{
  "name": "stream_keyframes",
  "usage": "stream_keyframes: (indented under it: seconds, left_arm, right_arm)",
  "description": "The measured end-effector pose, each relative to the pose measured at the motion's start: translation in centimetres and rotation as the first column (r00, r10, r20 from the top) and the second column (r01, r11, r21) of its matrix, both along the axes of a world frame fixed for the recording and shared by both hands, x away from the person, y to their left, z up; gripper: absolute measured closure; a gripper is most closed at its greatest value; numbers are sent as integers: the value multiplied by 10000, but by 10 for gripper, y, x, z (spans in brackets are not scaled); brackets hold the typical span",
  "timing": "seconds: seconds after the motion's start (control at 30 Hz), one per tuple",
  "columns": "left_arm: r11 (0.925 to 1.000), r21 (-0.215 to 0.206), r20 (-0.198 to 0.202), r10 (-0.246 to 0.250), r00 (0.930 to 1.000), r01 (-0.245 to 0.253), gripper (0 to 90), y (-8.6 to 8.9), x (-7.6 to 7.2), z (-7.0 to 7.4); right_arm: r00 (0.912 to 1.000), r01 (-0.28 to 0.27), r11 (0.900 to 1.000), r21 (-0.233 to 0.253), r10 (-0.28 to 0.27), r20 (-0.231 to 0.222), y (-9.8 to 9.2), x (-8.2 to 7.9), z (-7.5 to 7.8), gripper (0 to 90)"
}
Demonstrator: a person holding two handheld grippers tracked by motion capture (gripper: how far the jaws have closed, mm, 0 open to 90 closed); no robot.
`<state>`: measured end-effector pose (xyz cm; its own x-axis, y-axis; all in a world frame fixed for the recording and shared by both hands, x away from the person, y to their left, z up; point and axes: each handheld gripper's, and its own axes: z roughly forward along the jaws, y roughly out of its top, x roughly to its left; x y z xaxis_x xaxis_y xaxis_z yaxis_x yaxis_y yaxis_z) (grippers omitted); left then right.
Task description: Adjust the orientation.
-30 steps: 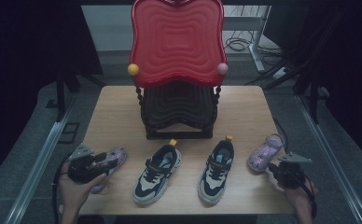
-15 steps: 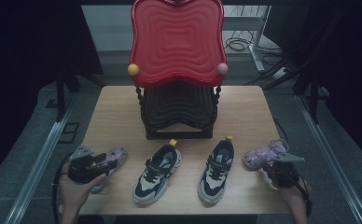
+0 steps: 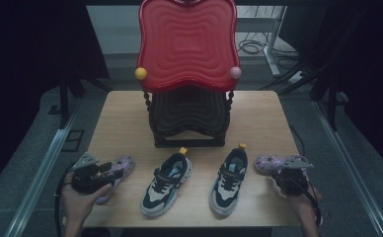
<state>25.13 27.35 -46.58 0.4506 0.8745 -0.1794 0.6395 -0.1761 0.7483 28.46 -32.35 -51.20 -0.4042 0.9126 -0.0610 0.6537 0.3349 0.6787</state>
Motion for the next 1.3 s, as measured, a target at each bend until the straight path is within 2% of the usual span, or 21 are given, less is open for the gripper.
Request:
stream_keyframes:
  seconds: [0.23,0.6,0.97,1.1,1.3]
  left_arm:
    - [10000,8,-6,24,10000,-24,414,1,-1,0]
    - [10000,30,-45,13,10000,-13,413,0,0,-1]
    - [10000,31,-71,12,10000,-12,413,1,0,-2]
    - [10000,35,-78,-6,10000,6,413,0,1,-2]
    - [10000,40,-83,8,10000,-8,413,1,1,-2]
  right_arm:
    - [10000,-86,9995,-297,86,13,17,9,2,892]
    - [9990,372,9977,-559,-357,278,33,22,3,892]
    - [9941,962,9922,-790,-918,584,42,29,1,893]
    - [9924,1055,9881,-1121,-975,744,46,32,0,893]
    - [9925,1050,9884,-1094,-973,737,47,32,-1,884]
